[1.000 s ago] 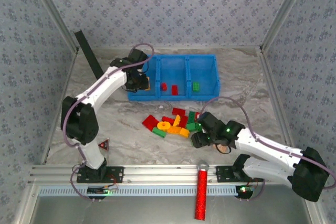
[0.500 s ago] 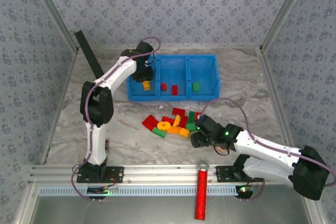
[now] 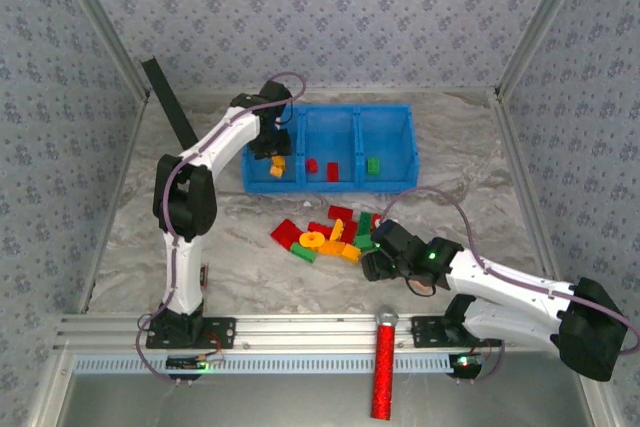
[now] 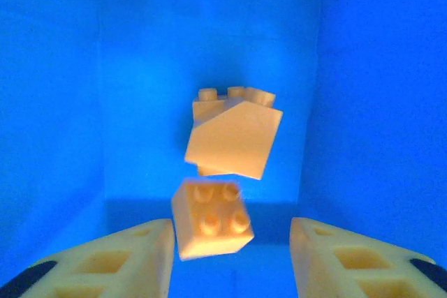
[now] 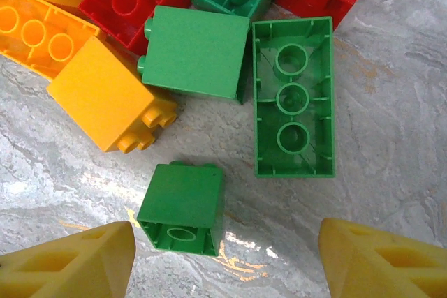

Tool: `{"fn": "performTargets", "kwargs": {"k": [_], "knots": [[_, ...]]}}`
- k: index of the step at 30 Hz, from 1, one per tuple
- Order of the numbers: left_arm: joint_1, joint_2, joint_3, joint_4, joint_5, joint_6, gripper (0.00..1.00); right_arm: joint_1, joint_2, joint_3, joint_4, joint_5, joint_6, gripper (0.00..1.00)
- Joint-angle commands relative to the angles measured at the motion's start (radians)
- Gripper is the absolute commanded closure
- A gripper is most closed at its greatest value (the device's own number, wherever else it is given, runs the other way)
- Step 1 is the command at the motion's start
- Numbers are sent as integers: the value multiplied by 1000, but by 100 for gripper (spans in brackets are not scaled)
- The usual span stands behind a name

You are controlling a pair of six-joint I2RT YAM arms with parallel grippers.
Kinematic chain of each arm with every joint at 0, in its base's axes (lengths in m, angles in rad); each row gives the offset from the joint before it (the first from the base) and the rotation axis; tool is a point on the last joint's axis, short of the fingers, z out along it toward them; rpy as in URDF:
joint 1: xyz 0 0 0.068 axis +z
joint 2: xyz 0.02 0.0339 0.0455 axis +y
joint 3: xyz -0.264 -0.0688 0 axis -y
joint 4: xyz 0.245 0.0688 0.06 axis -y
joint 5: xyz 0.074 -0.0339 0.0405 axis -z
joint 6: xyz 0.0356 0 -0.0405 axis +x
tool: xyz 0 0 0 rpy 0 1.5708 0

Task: Sort the legos into containers by color
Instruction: Place the lego in the container, then pick up the lego from the bottom-center of the table.

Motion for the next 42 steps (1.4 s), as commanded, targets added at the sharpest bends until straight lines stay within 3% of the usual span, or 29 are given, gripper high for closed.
{"fn": "performTargets", "kwargs": {"k": [1,14,23,30,34,42], "knots": [[9,-18,25,-29,-15,13,50,6,-3,-20,9,-2,10,29],[10,-191,92,-82,22,42,44,32,56,-38,59,-18,18,27],[14,-331,9,-102,13,48,42,82,176,-12,94,38,43,27],[15,-444,-71,-98,20,55,41,83,309,14,157,11,34,39],[18,-499,-113,-94,16,64,40,81,374,40,168,2,30,51],[45,-590,-190,-113,15,81,39,78,347,106,67,-3,37,65]]}}
